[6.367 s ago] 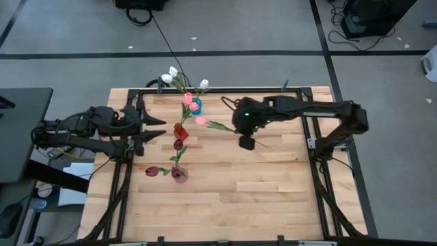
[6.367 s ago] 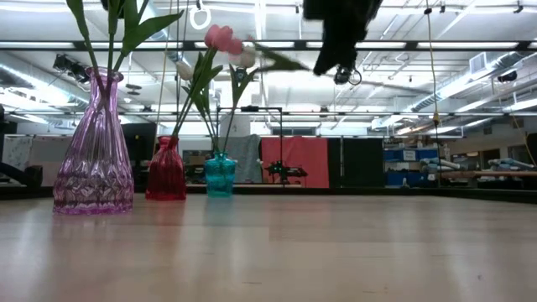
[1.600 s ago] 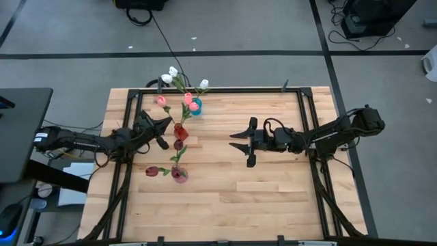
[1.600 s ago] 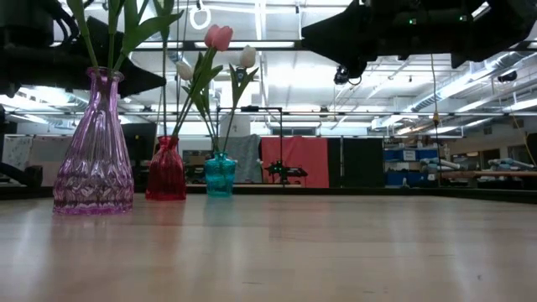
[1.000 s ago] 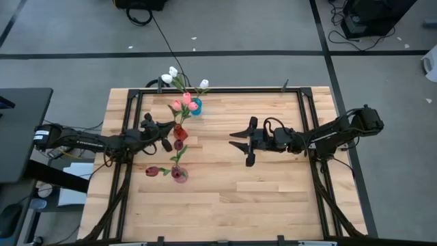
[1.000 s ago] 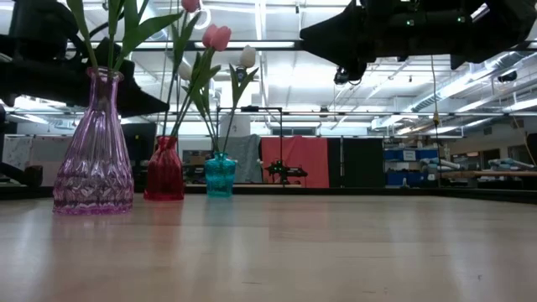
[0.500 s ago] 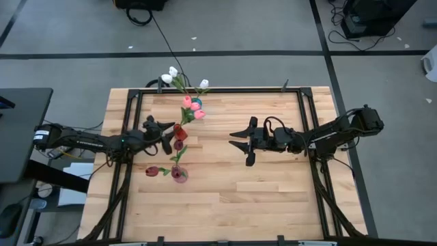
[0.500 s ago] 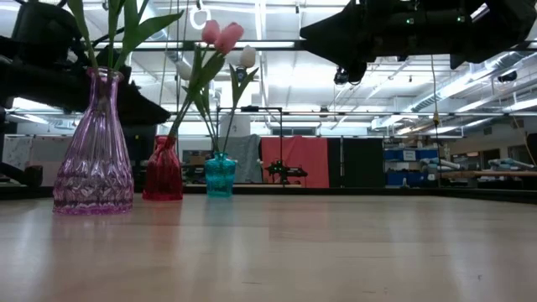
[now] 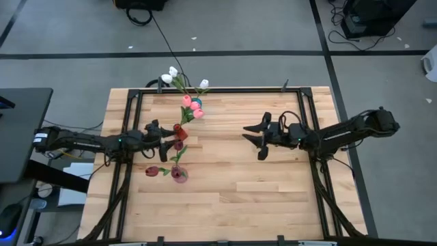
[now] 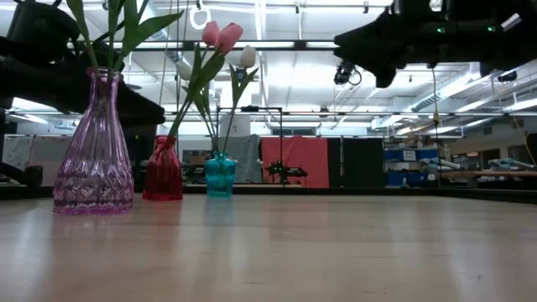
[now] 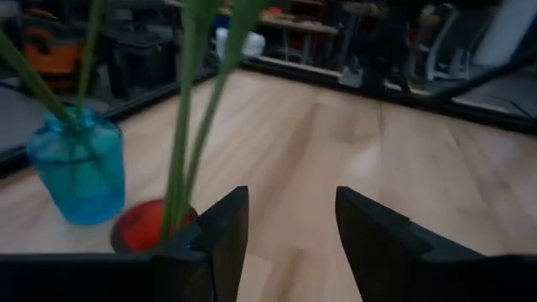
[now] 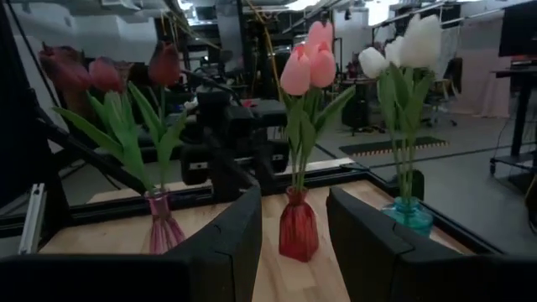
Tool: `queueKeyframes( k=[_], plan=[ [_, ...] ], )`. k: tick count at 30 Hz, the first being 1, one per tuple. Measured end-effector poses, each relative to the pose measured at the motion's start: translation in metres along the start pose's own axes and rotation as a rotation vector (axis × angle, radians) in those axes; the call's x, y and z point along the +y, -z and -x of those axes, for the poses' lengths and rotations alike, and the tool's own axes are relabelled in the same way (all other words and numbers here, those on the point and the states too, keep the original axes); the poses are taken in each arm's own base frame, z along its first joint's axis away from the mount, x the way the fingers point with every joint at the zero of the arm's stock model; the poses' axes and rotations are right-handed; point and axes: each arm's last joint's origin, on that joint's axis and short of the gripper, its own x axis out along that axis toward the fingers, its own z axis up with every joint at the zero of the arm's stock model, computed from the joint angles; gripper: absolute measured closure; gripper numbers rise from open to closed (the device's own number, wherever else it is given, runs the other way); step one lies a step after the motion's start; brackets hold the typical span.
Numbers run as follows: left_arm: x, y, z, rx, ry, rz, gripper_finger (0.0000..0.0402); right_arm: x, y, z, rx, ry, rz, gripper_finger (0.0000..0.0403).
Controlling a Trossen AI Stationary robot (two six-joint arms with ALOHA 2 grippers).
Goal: Sort flowers into vase by color
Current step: Return to Home Position
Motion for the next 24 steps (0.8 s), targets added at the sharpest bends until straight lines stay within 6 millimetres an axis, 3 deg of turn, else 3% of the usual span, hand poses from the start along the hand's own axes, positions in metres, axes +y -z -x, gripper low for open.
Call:
queueKeyframes(
  k=[4, 9, 24],
  plan=[
    [0.0, 0.002, 0.003, 0.07, 0.028, 0.007, 0.022, -0.008, 0.002, 0.019, -0.02, 0.01, 0.0, 0.0257],
    [-0.001, -0.011, 0.009, 0.079, 0.042, 0.028, 0.022, -0.017, 0.005, 0.039, -0.053, 0.037, -0.002, 0.0257],
    [0.001, -0.02, 0.037, -0.022, 0.052, 0.012, 0.0221, -0.046, 0.019, 0.081, -0.103, 0.056, -0.052, 0.026]
  ],
)
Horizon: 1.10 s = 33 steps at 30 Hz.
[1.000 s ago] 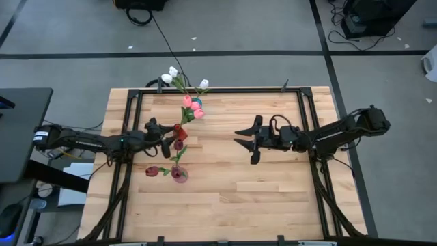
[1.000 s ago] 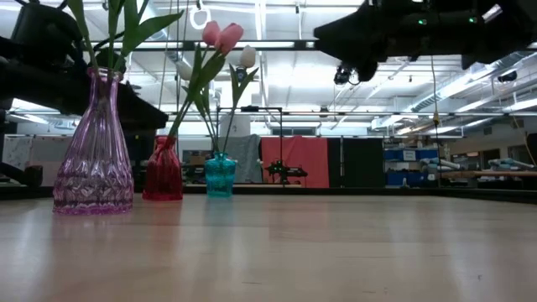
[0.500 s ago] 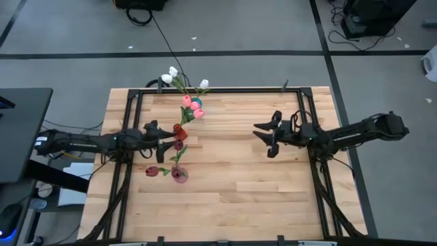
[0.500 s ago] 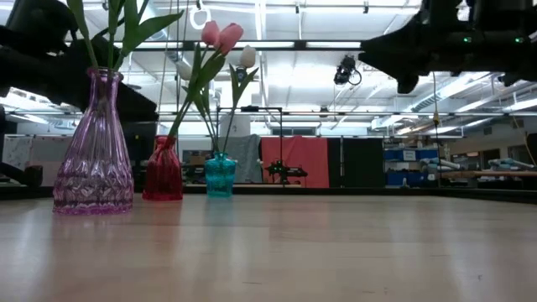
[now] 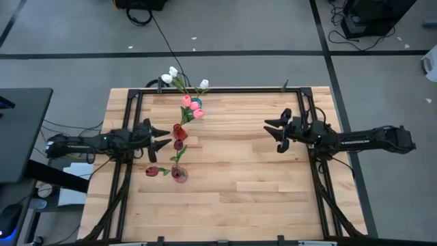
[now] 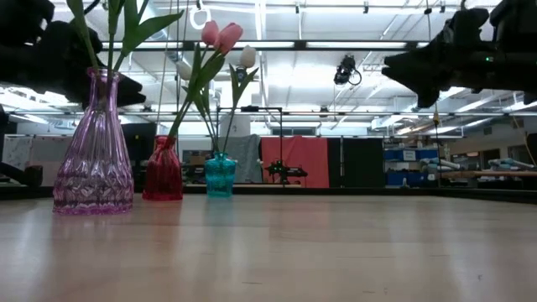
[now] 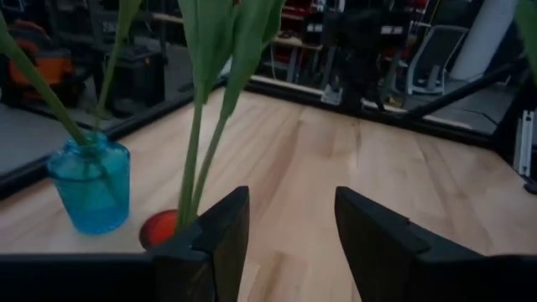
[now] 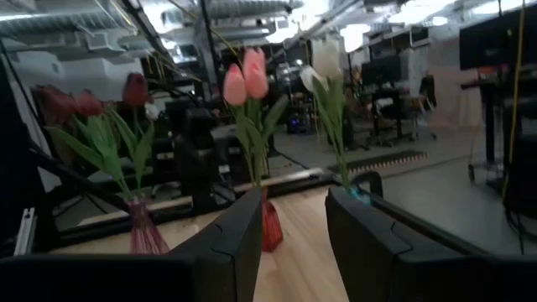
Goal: Sort flowers into vase by color
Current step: Return to Home Position
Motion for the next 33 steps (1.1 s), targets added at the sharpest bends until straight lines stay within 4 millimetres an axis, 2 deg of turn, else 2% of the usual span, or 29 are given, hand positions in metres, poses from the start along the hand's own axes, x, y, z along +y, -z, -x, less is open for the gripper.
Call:
queueKeyframes(
  k=[6, 15, 20, 26, 33],
  plan=[
    [0.002, 0.001, 0.008, -0.017, 0.003, -0.012, 0.0221, -0.006, 0.0, 0.007, 0.029, 0.023, -0.028, 0.0273],
    [-0.001, 0.002, 0.009, -0.013, 0.033, -0.071, 0.0221, -0.007, -0.007, 0.024, 0.017, 0.024, -0.059, 0.0294],
    [-0.003, 0.003, 0.009, -0.022, 0.058, -0.1, 0.0221, -0.008, -0.004, 0.033, 0.061, 0.073, -0.038, 0.0308],
    [-0.006, 0.005, 0.005, -0.084, 0.114, -0.121, 0.0221, -0.01, 0.001, 0.036, 0.079, 0.1, 0.005, 0.0313],
    [-0.003, 0.003, 0.005, -0.115, 0.022, -0.114, 0.0221, -0.01, -0.003, 0.036, 0.036, 0.121, 0.002, 0.0313]
  ],
)
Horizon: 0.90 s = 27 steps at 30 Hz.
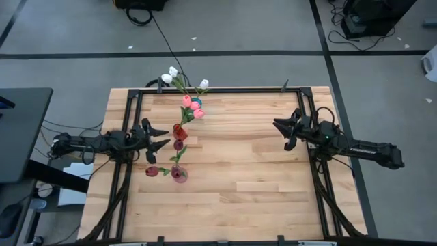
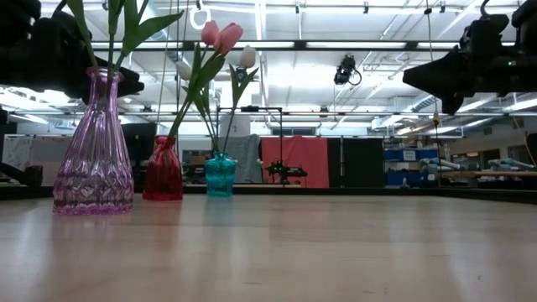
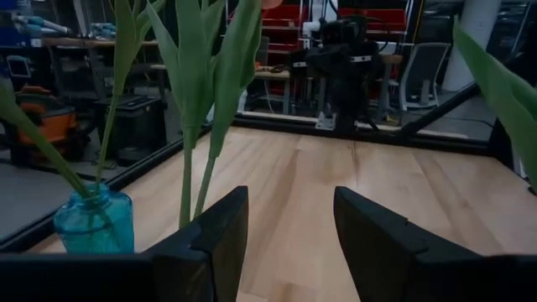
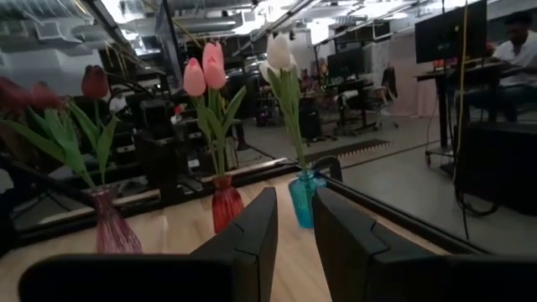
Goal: Sort flowers into vase by color
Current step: Return to Home Position
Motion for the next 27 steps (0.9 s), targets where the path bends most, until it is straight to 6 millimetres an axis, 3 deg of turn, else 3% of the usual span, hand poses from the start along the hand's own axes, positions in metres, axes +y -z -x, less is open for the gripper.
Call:
queueKeyframes(
  k=[27],
  plan=[
    [-0.0001, -0.0001, 0.0, -0.001, 0.002, 0.026, 0.0221, 0.0001, 0.0001, 0.0, 0.002, -0.004, 0.002, 0.0313]
  ],
)
